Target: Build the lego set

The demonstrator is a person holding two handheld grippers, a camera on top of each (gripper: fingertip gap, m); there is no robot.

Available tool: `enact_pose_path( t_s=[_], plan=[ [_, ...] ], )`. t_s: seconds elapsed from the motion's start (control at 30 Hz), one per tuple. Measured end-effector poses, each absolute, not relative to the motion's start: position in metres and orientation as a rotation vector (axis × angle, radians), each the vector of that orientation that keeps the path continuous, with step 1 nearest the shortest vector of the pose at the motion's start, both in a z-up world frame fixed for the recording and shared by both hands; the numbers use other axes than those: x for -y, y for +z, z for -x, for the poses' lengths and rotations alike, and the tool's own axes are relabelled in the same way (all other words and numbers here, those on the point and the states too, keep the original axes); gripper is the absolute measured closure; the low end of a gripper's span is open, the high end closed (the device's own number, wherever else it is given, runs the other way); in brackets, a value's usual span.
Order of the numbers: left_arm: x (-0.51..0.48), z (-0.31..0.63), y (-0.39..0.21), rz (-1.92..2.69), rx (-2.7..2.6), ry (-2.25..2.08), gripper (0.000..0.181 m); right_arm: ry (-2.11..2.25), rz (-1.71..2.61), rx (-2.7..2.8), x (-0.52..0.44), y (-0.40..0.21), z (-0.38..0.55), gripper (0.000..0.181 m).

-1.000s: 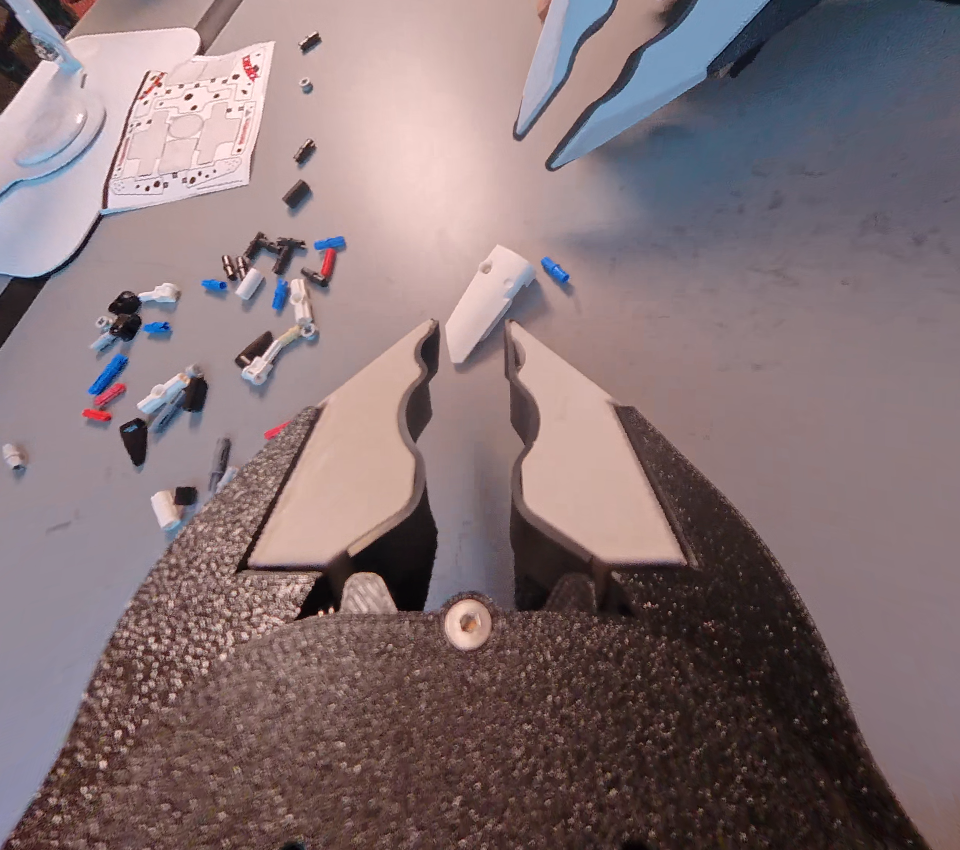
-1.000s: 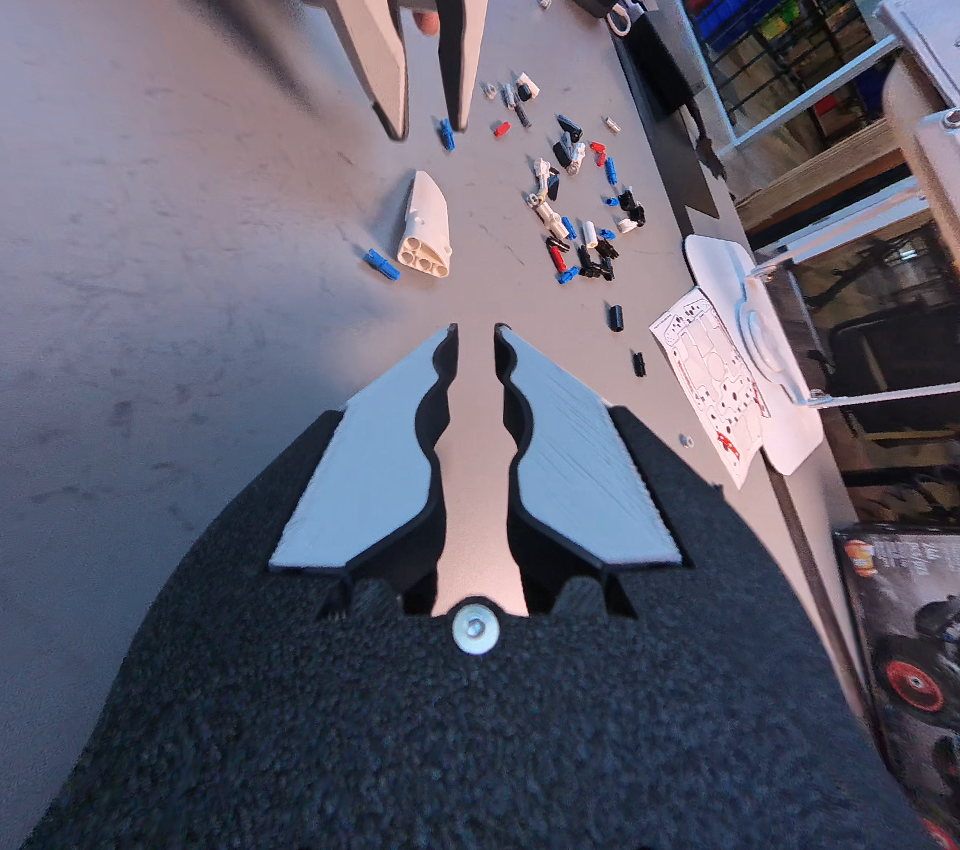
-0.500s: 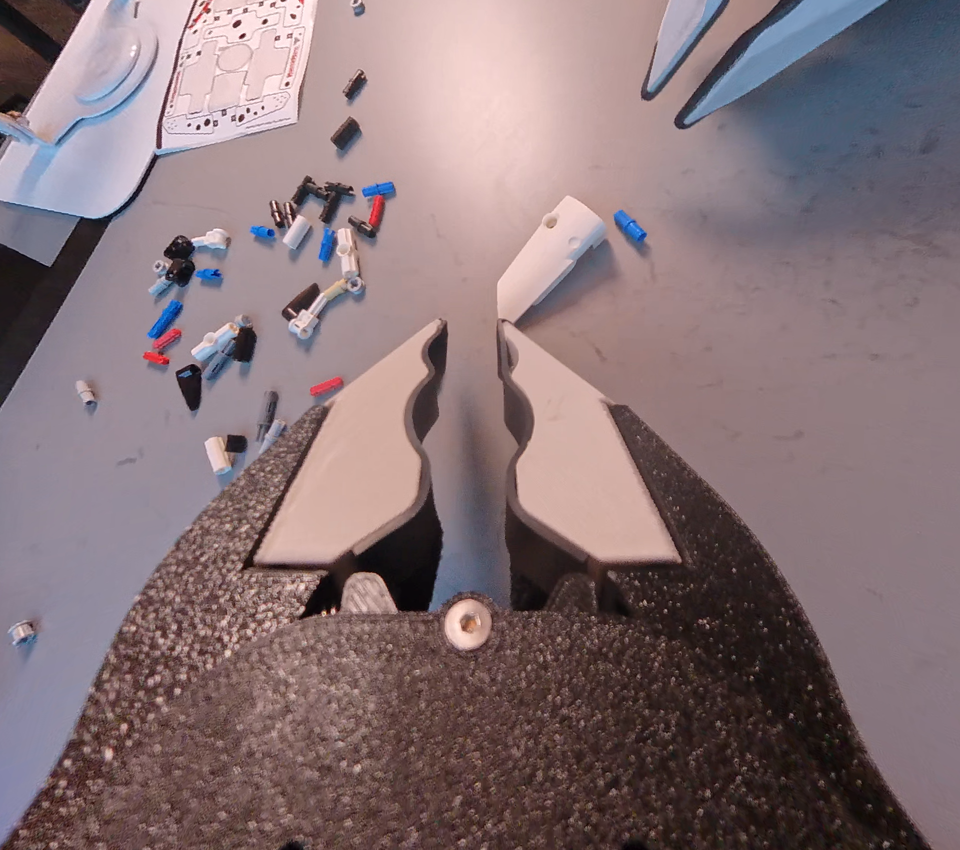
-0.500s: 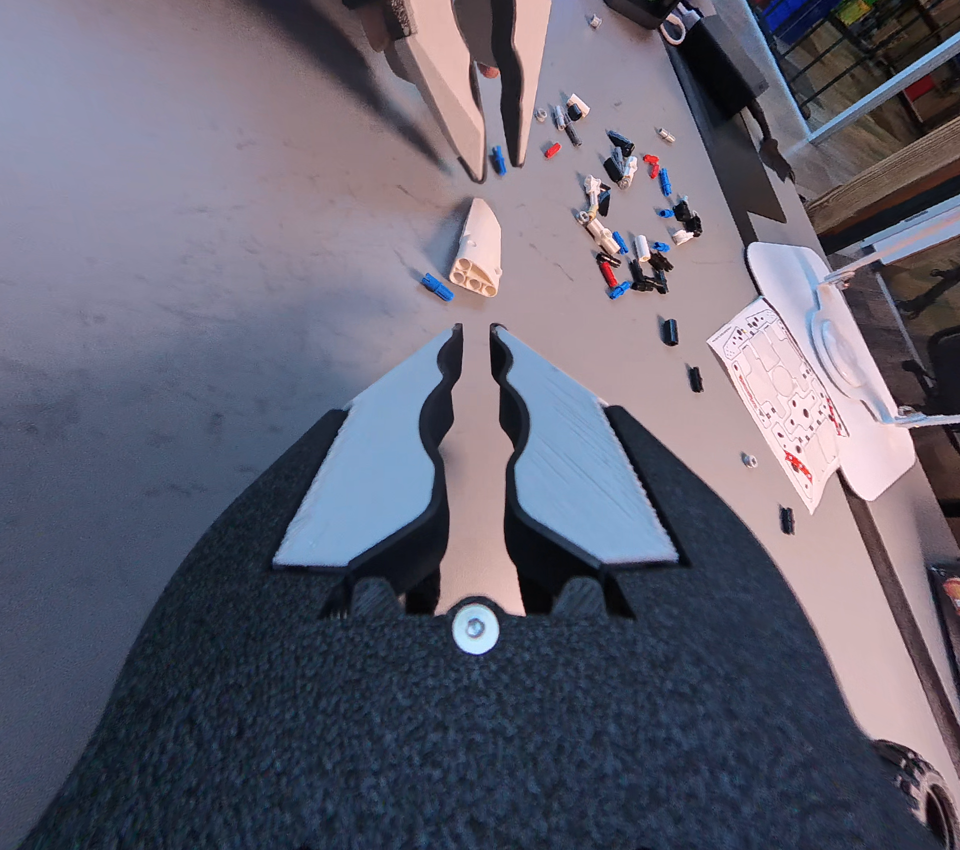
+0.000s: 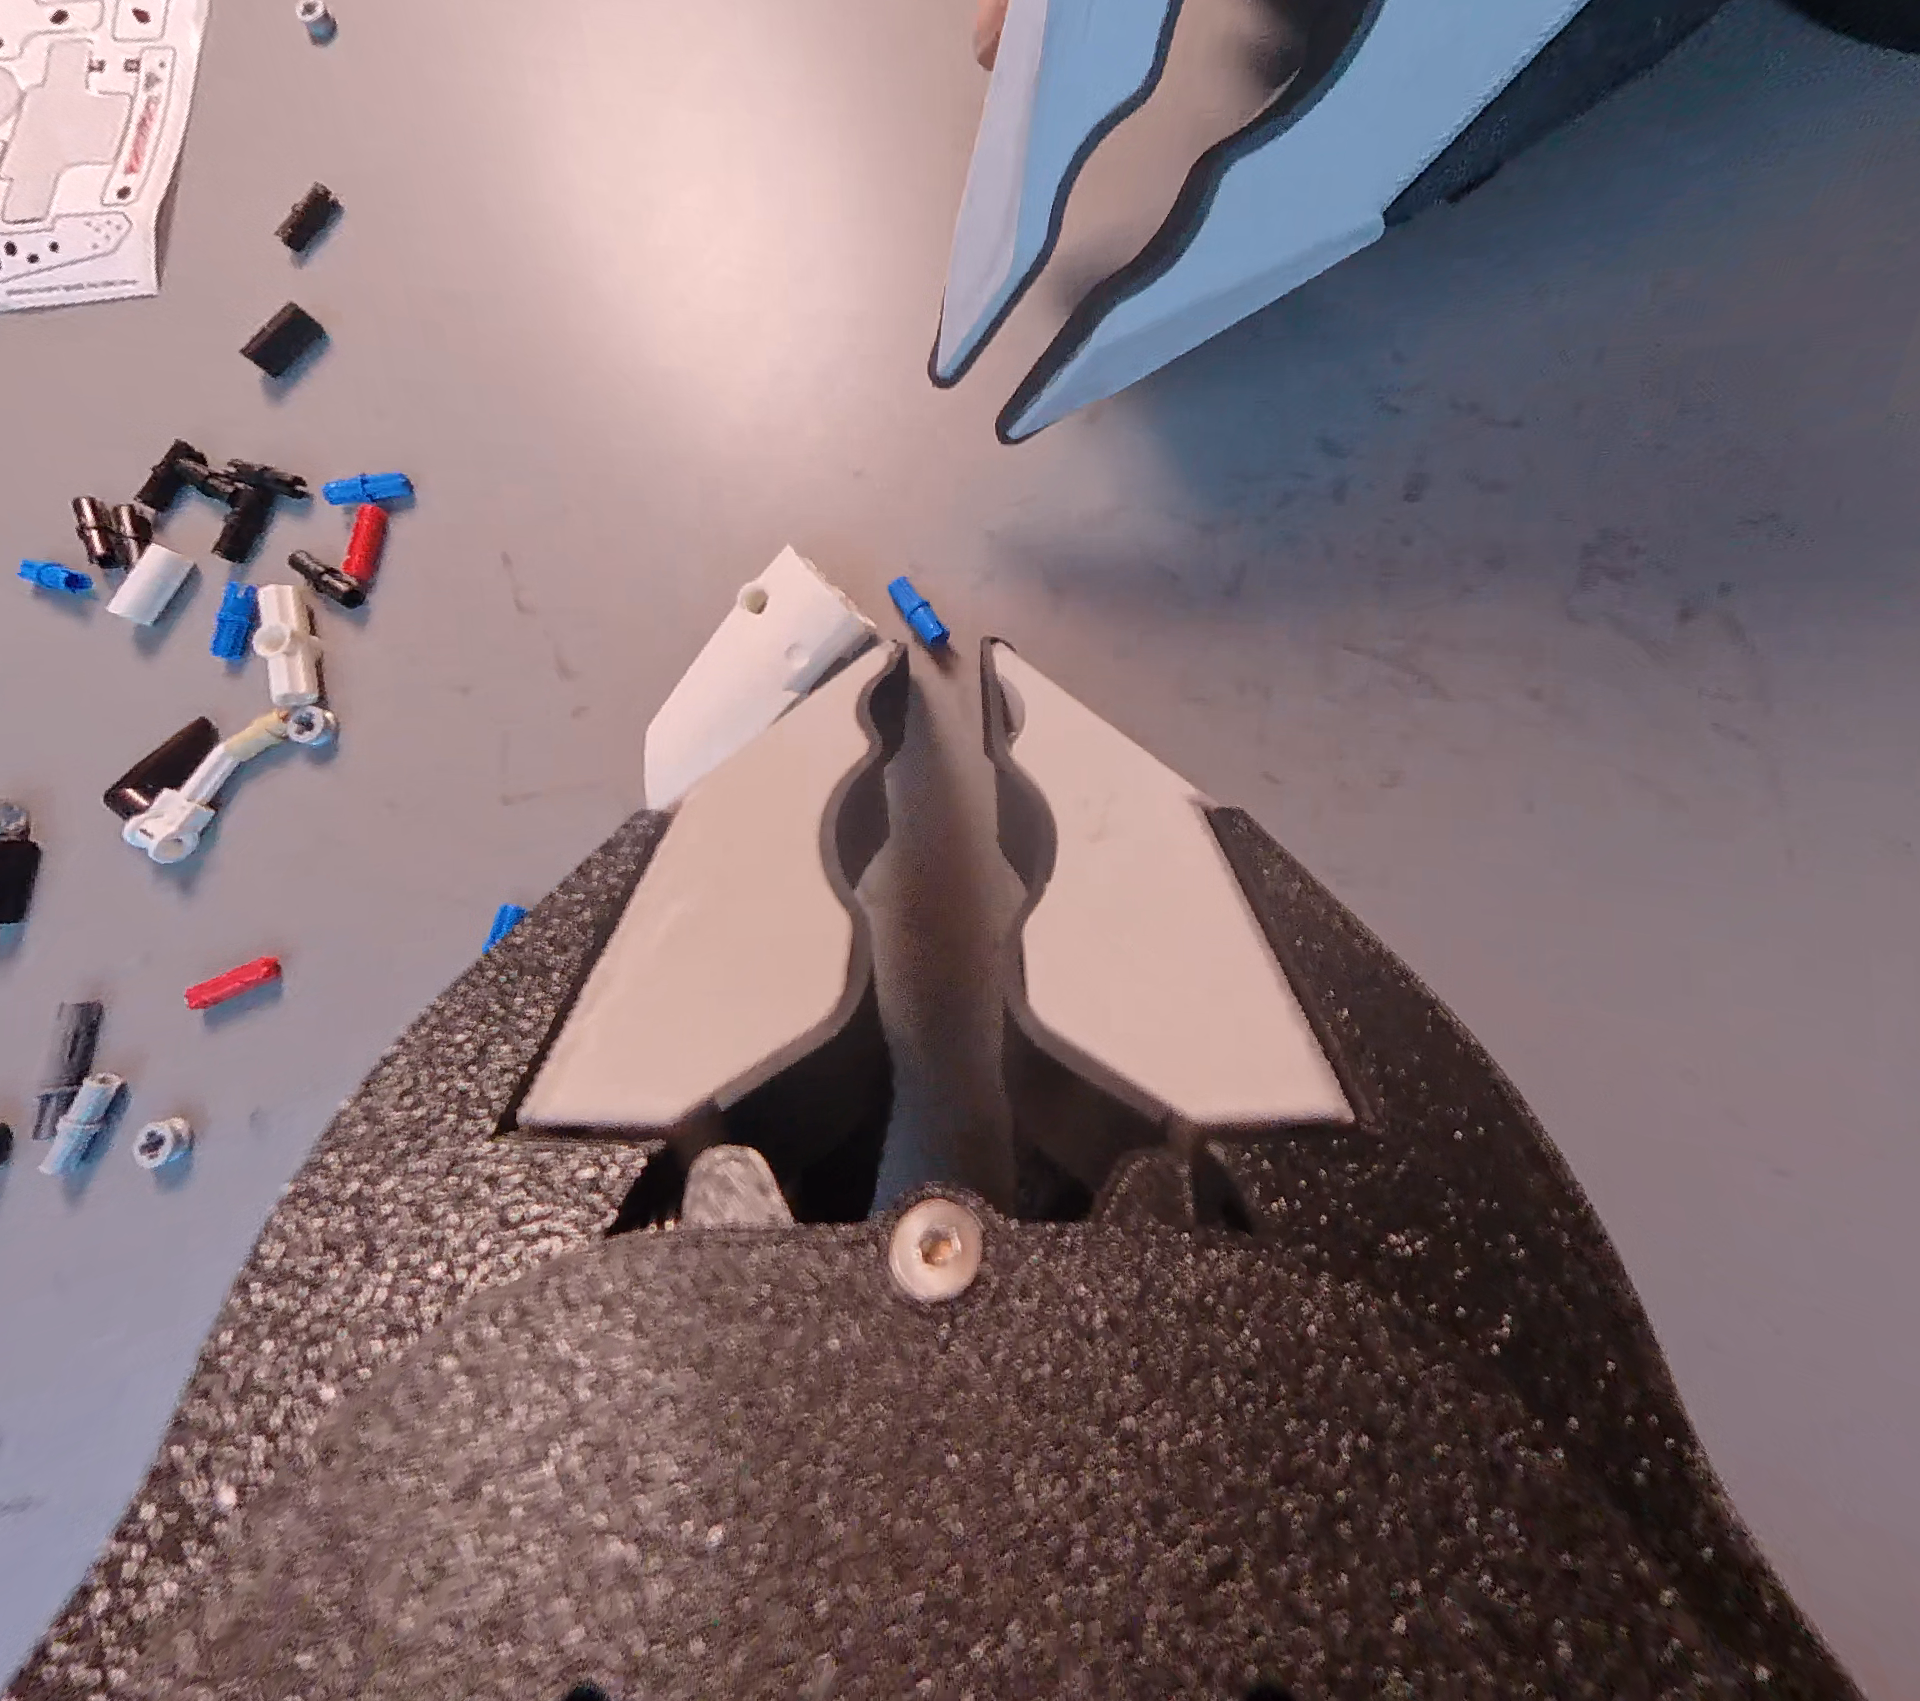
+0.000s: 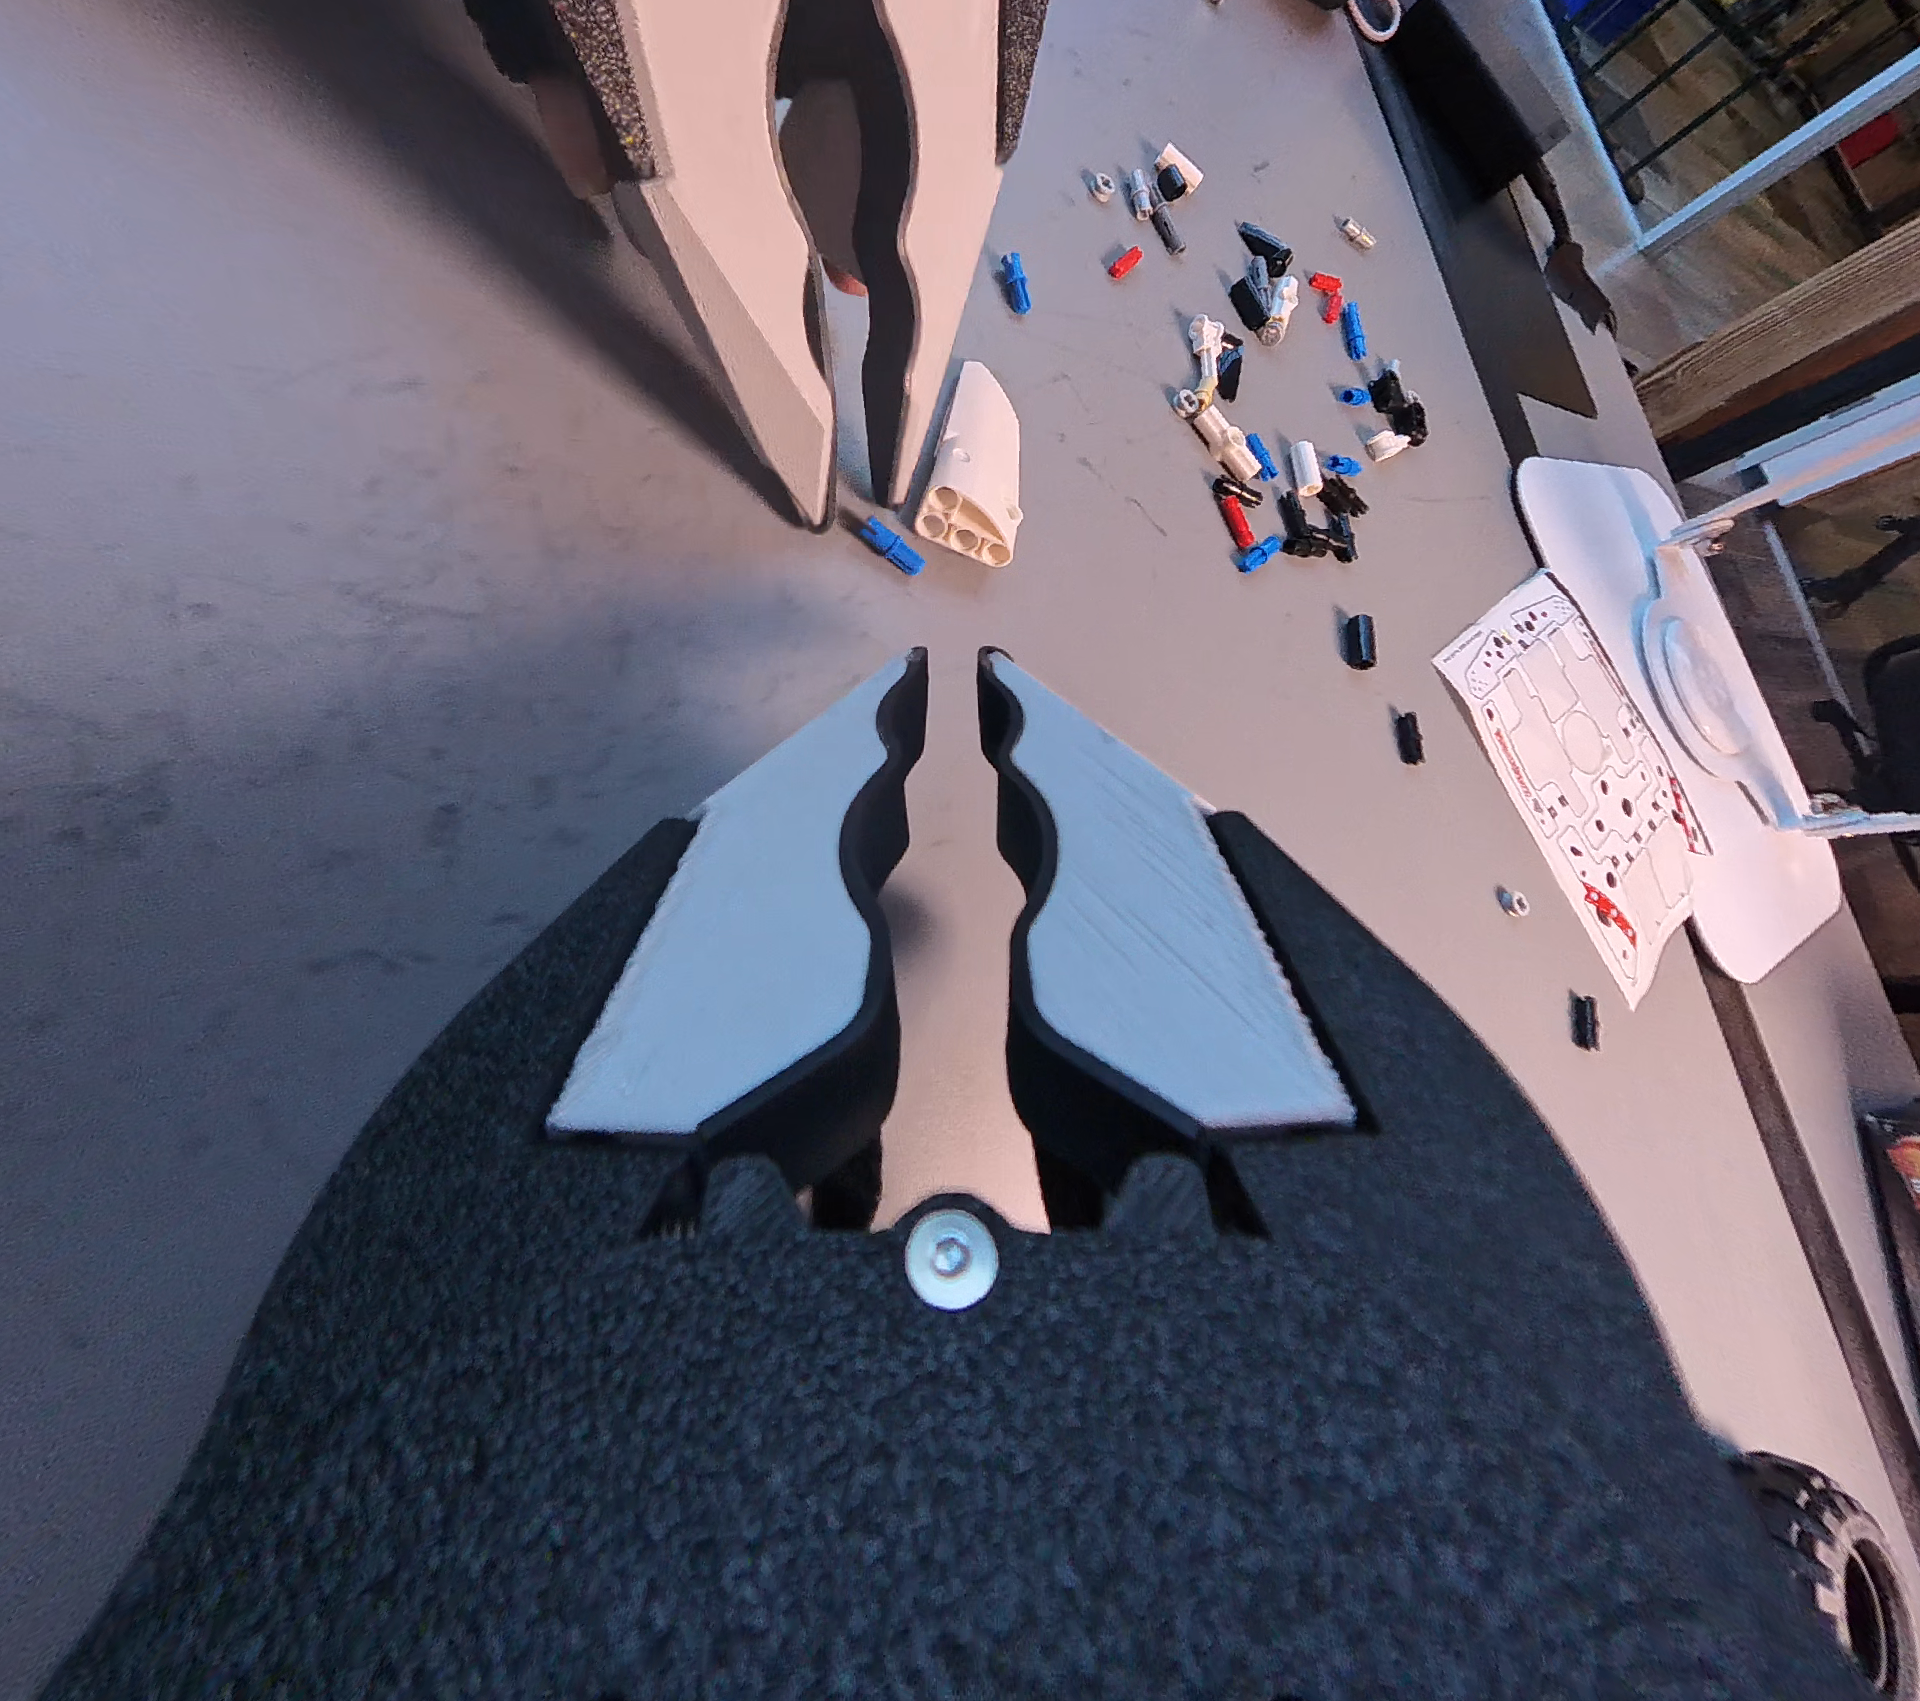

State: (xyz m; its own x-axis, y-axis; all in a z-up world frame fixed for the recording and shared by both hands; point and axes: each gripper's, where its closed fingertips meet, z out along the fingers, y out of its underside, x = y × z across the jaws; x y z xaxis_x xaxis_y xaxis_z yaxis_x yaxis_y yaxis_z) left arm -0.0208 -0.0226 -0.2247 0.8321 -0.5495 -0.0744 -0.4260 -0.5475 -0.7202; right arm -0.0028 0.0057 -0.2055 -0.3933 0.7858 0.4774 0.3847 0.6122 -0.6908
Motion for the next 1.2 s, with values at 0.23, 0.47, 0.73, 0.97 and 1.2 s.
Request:
enact_pose_path(
  t_s=[0.23,0.47,0.73,0.97,1.2],
  plan=[
    [0.017,0.017,-0.225,2.251,-0.653,-0.204,0.166,0.612,0.923,2.014,-0.005,-0.206,0.003,0.173],
    [0.018,0.013,-0.226,2.263,-0.641,-0.243,0.181,0.604,0.921,2.017,-0.005,-0.207,0.003,0.173],
    [0.021,0.015,-0.226,2.277,-0.613,-0.317,0.181,0.655,0.951,1.986,-0.009,-0.200,0.001,0.172],
    [0.022,0.014,-0.226,2.279,-0.617,-0.306,0.178,0.647,1.028,2.063,-0.011,-0.212,0.007,0.170],
    [0.025,0.020,-0.222,2.269,-0.608,-0.300,0.171,0.726,1.300,2.190,-0.003,-0.224,0.016,0.177]
  ],
)
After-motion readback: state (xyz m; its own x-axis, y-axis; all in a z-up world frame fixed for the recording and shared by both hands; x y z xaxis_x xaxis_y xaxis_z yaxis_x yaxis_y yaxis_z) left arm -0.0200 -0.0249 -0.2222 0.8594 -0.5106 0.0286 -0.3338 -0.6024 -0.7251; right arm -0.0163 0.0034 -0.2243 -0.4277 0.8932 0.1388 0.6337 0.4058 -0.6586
